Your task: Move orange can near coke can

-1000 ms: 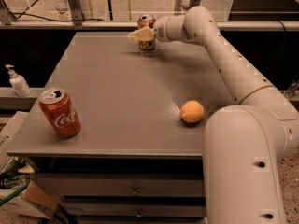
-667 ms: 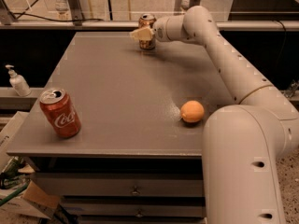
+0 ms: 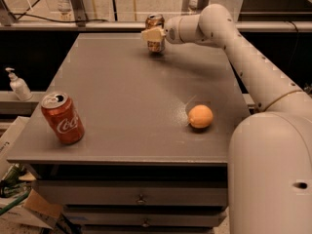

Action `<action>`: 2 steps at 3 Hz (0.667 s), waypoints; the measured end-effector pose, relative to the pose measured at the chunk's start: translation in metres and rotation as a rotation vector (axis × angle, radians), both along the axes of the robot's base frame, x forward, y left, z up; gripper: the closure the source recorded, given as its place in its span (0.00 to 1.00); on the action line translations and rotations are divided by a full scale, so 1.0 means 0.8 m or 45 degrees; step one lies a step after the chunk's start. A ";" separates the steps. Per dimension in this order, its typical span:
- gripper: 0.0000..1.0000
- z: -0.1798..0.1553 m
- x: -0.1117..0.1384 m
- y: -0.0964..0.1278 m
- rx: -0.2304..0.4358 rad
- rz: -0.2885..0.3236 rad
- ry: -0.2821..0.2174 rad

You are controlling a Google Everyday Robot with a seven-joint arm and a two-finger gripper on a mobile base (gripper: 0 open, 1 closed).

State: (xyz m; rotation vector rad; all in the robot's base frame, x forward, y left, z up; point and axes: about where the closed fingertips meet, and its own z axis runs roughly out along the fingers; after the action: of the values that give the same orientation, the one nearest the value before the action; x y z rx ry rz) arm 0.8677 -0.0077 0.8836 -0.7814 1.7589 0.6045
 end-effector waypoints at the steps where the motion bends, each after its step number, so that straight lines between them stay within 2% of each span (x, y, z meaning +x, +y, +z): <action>1: 1.00 0.074 -0.204 0.015 0.133 0.304 -0.034; 2: 1.00 0.091 -0.264 0.013 0.159 0.380 -0.034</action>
Offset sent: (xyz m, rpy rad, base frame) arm -0.1463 0.0125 0.0545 0.0974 -0.0264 0.2168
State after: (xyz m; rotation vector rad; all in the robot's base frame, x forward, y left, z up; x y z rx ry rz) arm 0.6565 0.0031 0.9563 -0.9679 1.5749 0.8899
